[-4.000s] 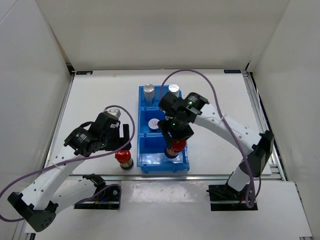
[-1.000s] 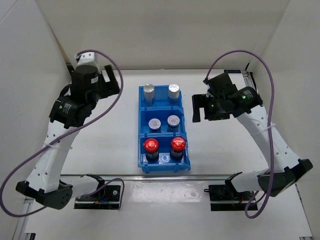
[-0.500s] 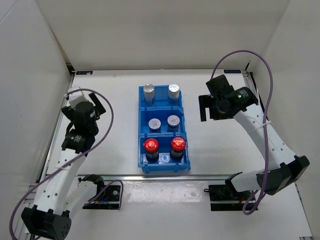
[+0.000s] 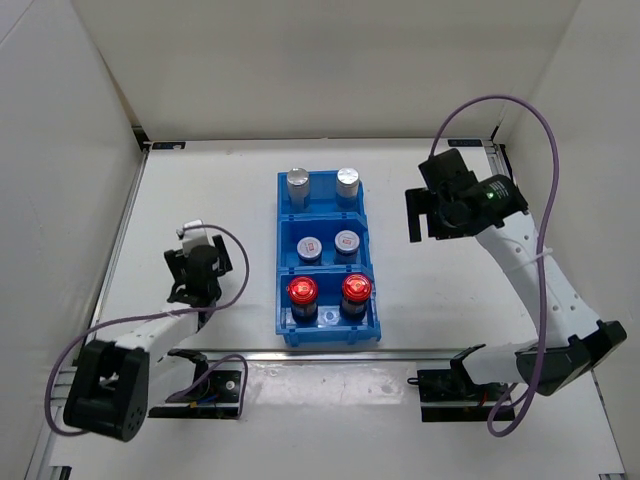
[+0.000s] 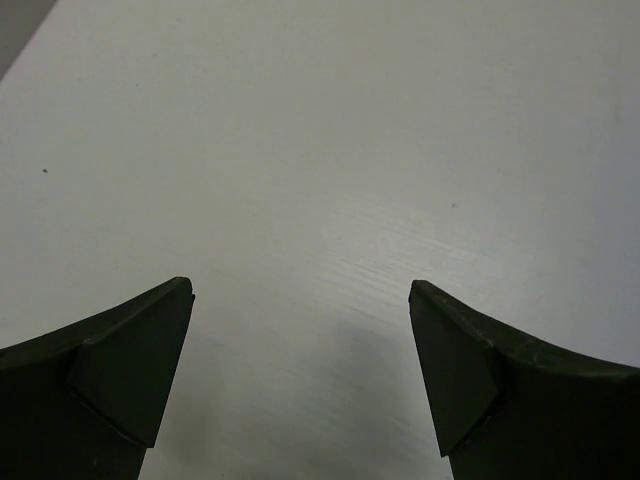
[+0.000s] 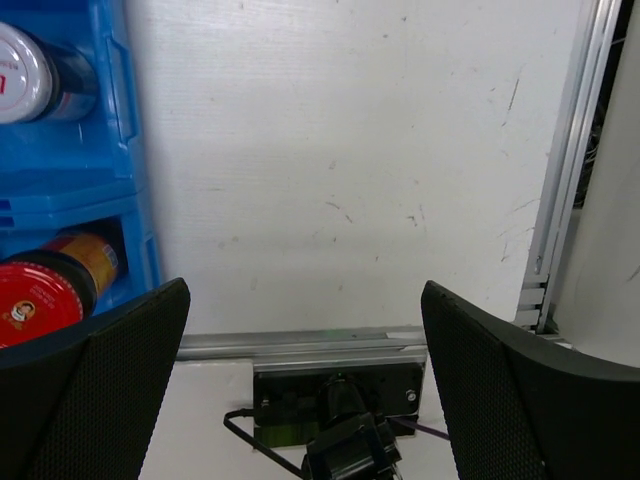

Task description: Organize the condiment bottles

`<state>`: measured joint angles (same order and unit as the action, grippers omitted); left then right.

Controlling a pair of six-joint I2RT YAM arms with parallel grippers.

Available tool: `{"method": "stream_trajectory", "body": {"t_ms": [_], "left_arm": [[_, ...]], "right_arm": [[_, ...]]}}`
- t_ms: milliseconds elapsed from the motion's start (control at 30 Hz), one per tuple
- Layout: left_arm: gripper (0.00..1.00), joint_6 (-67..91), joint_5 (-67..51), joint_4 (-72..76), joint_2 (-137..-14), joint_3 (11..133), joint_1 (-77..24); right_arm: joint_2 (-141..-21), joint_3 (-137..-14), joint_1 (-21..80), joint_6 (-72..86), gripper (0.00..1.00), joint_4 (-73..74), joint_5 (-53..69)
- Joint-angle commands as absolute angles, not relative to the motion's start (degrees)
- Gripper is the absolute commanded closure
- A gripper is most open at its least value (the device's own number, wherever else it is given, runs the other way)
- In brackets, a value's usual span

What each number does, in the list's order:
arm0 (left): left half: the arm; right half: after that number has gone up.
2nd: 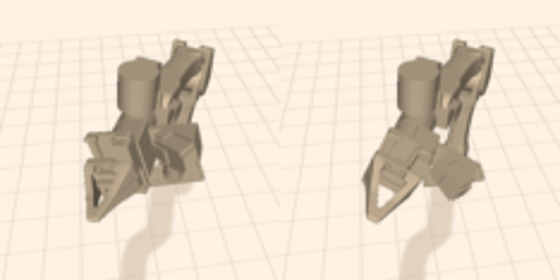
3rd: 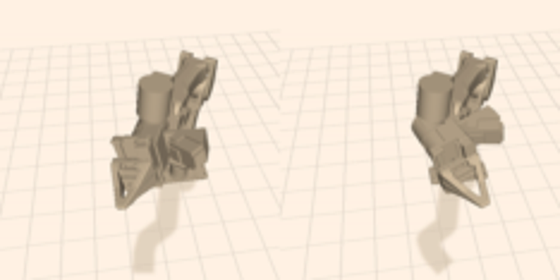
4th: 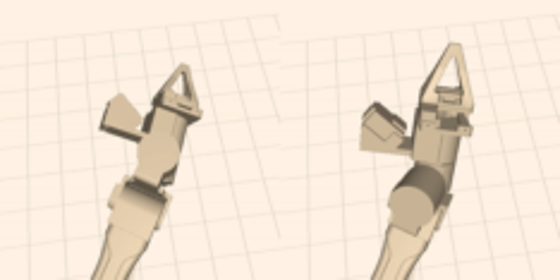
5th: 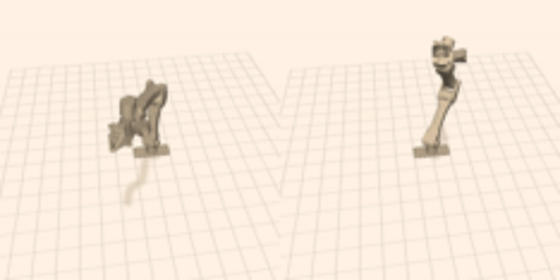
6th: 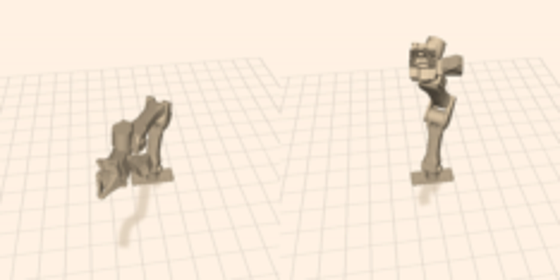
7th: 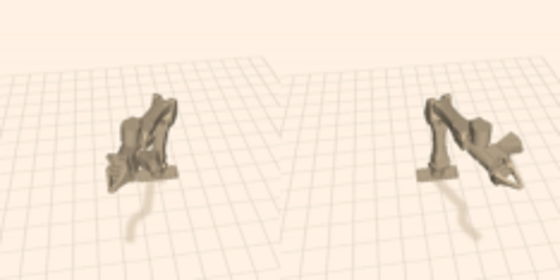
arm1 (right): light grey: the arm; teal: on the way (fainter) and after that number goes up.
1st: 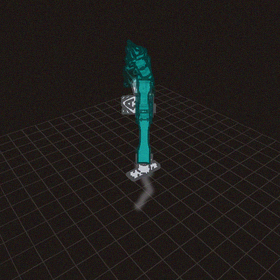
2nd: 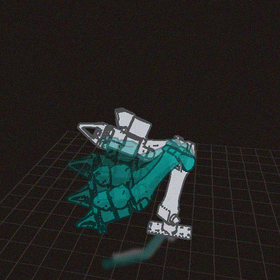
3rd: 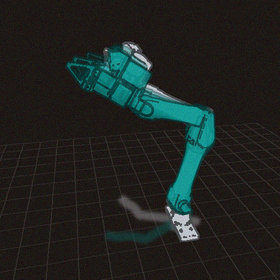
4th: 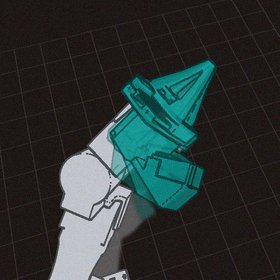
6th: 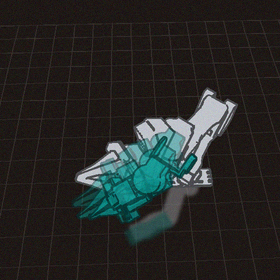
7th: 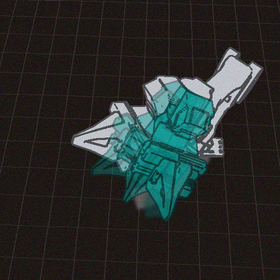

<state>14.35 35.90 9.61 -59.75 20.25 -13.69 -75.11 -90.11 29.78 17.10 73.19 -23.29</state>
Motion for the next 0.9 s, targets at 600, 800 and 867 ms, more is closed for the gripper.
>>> {"method": "stream_trajectory", "body": {"t_ms": [600,800,867], "left_arm": [[0.00,0.62,10.99,58.01,-83.41,15.03,-4.66],[0.00,0.62,9.33,58.01,-83.41,15.03,-4.66],[0.00,-0.18,8.61,57.49,-83.41,15.03,-4.66]], "right_arm": [[-81.91,-93.53,29.71,13.81,0.00,65.84,-25.22],[-81.30,-90.97,29.09,14.41,0.00,63.11,-25.22],[-81.91,-90.26,29.09,14.94,0.00,62.58,-25.22]]}}
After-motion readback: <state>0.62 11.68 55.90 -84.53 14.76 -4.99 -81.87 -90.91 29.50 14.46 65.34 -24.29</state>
